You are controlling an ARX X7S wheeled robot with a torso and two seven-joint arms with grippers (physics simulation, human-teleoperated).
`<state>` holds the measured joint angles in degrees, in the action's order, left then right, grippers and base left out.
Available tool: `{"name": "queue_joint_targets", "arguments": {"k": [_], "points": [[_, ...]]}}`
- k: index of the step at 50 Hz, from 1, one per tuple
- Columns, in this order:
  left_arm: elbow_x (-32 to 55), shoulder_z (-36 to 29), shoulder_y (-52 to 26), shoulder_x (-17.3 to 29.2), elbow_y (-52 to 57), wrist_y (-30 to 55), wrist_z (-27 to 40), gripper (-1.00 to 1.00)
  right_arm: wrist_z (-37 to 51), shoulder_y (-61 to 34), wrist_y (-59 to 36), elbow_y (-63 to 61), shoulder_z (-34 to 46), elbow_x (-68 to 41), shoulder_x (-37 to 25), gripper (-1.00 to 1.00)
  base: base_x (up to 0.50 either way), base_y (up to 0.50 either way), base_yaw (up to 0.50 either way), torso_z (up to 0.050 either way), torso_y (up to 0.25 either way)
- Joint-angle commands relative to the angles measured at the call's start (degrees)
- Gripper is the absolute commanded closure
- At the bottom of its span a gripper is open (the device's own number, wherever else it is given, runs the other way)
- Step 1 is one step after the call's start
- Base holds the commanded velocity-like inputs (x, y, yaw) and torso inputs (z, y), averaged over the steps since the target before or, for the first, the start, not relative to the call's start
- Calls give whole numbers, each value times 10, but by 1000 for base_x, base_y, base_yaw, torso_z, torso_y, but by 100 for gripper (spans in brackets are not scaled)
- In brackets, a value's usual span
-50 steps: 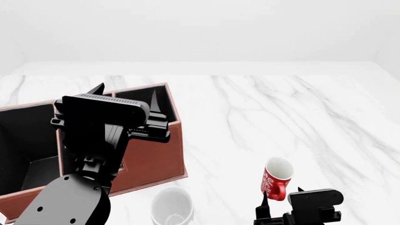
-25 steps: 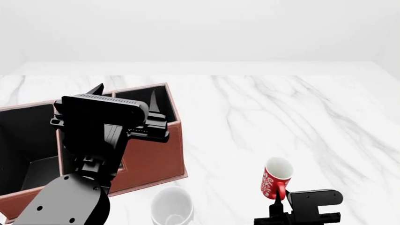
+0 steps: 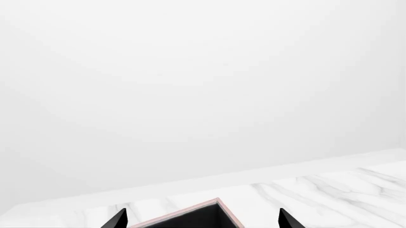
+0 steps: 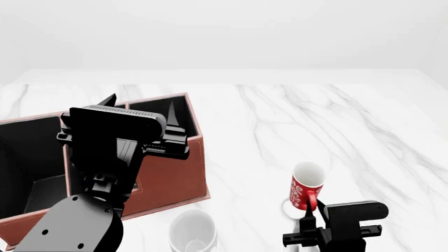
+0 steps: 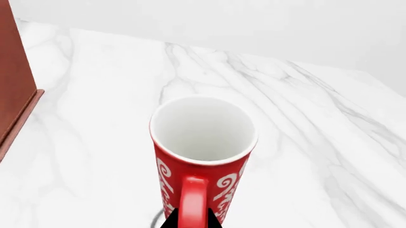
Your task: Pick up the red mug and place it to the right of the caddy.
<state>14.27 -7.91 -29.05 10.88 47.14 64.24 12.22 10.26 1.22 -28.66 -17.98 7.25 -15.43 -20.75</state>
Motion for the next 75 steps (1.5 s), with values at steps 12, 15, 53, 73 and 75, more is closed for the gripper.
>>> {"name": "queue_joint_targets", "arguments": {"k": [12, 15, 53, 73, 75], "points": [[5, -3, -2, 4, -16, -11, 5, -100, -37, -172, -136, -22, 51, -27, 6, 100, 0, 0, 0, 0, 1], [5, -5, -2, 5, -19, -13, 5, -100, -44, -209, -138, 2, 79, -16, 17, 100, 0, 0, 0, 0, 0], [13, -13, 0, 14, -34, -26, 13, -100, -103, -354, -7, 334, 201, 20, 139, 100, 0, 0, 0, 0, 1], [20, -12, -1, 17, -31, -25, 18, -100, -96, -366, 7, 382, 199, 13, 142, 100, 0, 0, 0, 0, 1], [20, -12, -1, 18, -33, -27, 18, -100, -97, -366, 8, 385, 200, 12, 142, 100, 0, 0, 0, 0, 5]]}}
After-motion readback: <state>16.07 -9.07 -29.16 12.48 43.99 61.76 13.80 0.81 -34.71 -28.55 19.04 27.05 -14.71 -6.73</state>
